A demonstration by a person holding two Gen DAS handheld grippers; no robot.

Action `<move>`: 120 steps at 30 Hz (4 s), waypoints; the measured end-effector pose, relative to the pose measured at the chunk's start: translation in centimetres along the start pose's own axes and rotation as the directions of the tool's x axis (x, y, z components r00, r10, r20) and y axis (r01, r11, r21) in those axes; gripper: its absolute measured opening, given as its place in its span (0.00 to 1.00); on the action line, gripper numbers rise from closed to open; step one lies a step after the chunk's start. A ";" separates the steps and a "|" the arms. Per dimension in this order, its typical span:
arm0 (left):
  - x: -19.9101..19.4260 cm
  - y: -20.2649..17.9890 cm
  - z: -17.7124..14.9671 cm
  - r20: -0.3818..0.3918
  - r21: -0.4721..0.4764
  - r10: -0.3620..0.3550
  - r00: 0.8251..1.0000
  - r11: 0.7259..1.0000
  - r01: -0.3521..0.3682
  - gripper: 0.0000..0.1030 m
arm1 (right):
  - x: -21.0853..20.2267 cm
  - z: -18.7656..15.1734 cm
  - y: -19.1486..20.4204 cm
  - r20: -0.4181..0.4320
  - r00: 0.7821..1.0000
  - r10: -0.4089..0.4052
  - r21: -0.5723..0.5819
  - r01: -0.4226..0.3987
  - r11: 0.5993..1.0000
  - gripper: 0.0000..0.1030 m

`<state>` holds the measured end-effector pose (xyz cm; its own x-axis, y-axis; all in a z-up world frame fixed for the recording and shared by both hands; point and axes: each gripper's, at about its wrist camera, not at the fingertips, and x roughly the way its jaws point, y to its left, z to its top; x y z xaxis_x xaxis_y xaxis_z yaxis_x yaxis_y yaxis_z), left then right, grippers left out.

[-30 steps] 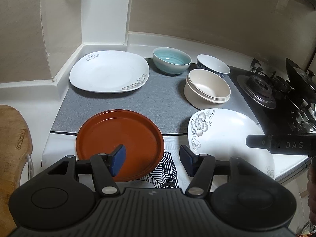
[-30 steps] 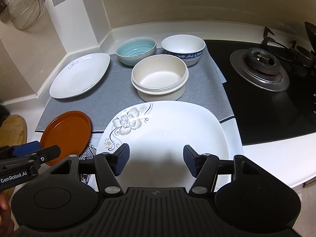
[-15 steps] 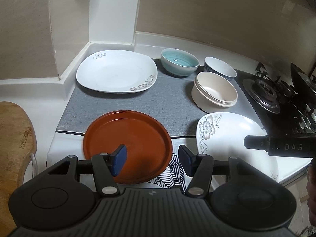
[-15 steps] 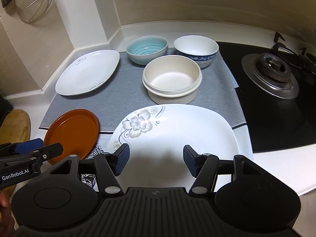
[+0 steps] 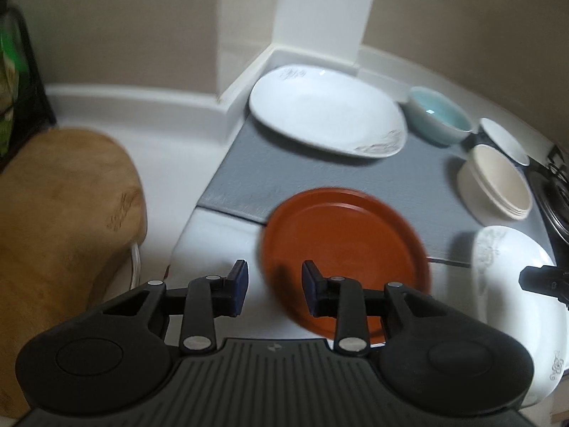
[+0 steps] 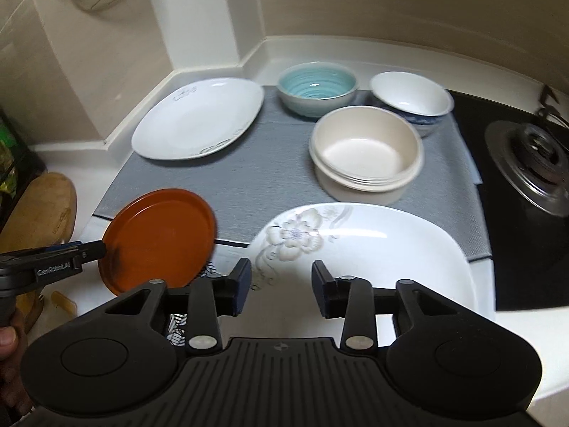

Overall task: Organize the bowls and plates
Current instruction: 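Close the left gripper on the orange plate rim and lift it, then carry the orange plate with the left gripper over the flower-print plate, then lower the orange plate onto the flower-print plate and open the left gripper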

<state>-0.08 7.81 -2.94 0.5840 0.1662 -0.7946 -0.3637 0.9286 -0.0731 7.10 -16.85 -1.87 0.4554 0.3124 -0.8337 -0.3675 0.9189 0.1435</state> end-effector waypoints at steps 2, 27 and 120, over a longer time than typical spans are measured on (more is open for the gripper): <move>0.7 0.5 -0.1 -0.023 -0.010 0.001 1.000 1.000 -0.001 0.35 | 0.9 0.6 0.5 -0.016 1.000 0.013 -0.016 -0.014 1.000 0.42; -1.1 3.0 -1.6 -0.013 0.008 -0.032 0.999 0.999 0.032 0.13 | 4.8 3.0 4.7 -0.075 0.995 0.068 -0.126 -0.077 0.989 0.42; 0.3 -16.2 -3.5 -0.102 0.408 -0.291 0.951 0.860 0.307 0.21 | -1.1 -7.0 -10.6 0.007 0.996 -0.089 0.163 0.086 0.983 0.35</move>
<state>3.43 -8.37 -4.14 0.5871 -0.1461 -0.7962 0.1622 0.9849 -0.0611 4.82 -28.64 -6.18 0.4922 0.2315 -0.8391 -0.1896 0.9694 0.1562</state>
